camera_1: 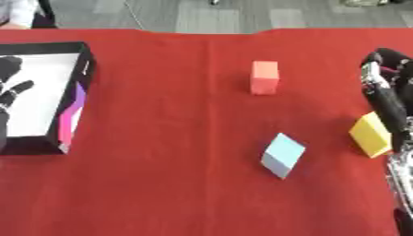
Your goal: Pick up the objects with one hand, pass them to the other hand, and then place them into the box on the other side of the table.
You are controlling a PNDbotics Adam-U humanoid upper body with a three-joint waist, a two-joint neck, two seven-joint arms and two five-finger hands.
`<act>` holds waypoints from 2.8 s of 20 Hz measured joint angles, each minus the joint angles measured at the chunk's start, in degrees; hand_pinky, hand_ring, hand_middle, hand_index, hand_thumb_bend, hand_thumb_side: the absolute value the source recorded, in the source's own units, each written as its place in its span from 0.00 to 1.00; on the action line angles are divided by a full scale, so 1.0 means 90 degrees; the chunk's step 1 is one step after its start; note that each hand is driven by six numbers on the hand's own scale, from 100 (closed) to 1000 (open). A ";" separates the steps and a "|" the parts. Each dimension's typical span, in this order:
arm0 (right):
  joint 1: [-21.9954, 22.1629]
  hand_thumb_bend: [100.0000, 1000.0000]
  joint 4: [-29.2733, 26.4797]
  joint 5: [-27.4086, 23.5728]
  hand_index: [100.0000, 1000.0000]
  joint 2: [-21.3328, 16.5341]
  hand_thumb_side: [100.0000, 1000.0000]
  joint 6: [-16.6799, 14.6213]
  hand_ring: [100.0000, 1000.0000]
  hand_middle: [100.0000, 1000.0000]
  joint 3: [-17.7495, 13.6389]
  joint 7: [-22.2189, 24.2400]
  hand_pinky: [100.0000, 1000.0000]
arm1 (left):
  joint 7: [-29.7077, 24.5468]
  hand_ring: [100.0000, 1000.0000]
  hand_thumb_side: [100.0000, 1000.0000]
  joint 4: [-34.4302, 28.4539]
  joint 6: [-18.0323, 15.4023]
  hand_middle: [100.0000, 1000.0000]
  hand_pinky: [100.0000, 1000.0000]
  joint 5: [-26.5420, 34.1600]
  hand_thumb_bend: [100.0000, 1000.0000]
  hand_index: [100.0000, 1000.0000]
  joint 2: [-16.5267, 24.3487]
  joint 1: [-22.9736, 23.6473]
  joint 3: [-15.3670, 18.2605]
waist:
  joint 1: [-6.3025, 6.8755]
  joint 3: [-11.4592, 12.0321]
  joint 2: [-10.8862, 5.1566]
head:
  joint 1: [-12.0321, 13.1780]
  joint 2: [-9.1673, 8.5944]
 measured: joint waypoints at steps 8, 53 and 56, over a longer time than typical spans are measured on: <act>-0.0097 0.00 0.0002 -0.0022 0.81 -0.0001 0.55 0.0005 0.77 0.72 -0.0002 -0.0014 0.85 | 0.0013 0.92 0.89 0.0000 0.0003 0.68 0.77 0.0000 0.07 0.64 0.0004 0.0009 0.0003 | 0.0000 0.0005 -0.0001 | 0.0024 0.0094; -0.0139 0.00 -0.0078 -0.1753 0.91 -0.4911 0.39 0.0837 0.89 0.88 0.0729 0.3154 0.93 | 0.0022 0.92 0.89 0.0074 0.0027 0.69 0.77 -0.0055 0.06 0.64 0.0249 0.0234 0.0000 | -0.0167 -0.0026 -0.0045 | -0.0809 0.0028; -0.0114 0.00 -0.0054 -0.1596 0.91 -0.5003 0.39 0.0669 0.89 0.88 0.0717 0.3490 0.93 | 0.0022 0.92 0.89 0.0074 0.0027 0.69 0.77 -0.0055 0.06 0.64 0.0283 0.0234 0.0000 | -0.0169 -0.0026 -0.0045 | -0.0809 0.0027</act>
